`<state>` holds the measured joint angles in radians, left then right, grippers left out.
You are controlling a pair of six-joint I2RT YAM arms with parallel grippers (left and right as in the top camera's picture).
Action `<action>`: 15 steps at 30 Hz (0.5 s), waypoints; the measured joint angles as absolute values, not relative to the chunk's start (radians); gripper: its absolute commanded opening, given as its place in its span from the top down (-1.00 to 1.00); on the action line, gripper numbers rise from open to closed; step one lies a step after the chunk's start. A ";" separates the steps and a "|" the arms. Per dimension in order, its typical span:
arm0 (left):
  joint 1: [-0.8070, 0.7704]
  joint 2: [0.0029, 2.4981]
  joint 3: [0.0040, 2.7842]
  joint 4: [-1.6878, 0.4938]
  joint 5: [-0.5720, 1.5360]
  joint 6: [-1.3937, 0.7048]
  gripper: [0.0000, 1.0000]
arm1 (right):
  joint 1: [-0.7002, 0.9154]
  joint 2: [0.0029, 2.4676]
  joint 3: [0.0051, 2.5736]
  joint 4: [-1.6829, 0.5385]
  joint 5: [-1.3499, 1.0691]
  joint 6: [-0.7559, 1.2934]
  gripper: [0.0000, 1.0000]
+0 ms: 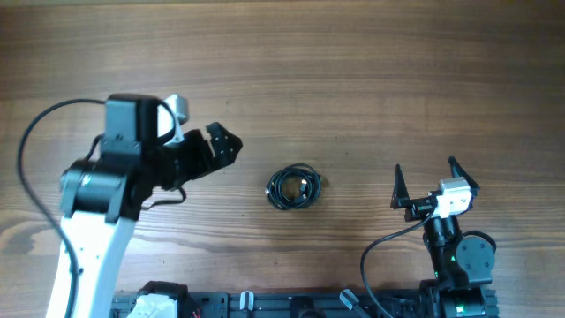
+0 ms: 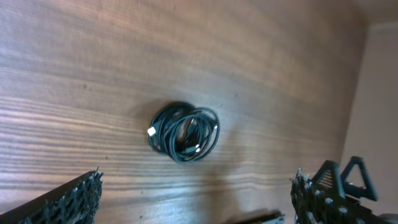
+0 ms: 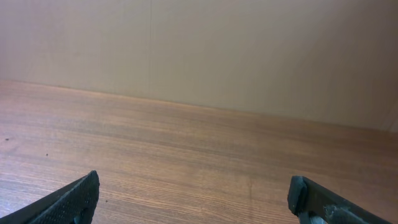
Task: Untangle cables
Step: 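Move the left gripper over the black cable coil and lower it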
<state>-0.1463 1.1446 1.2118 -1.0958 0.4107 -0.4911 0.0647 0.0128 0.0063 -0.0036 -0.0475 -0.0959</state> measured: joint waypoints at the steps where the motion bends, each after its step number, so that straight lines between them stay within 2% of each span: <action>1: -0.151 1.174 1.213 -1.108 0.421 -0.491 -1.00 | 0.065 0.013 0.006 -0.004 -0.047 -0.096 -0.99; 4: -0.165 1.243 1.213 -1.134 0.489 -0.491 -1.00 | 0.065 0.013 0.006 -0.004 -0.047 -0.096 -0.99; 11: -0.393 1.388 1.213 -1.120 0.519 -0.490 -1.00 | 0.065 0.013 0.006 -0.004 -0.047 -0.096 -0.99; 15: -0.450 1.411 1.213 -1.106 0.517 -0.491 -1.00 | 0.065 0.013 0.006 -0.004 -0.047 -0.096 -1.00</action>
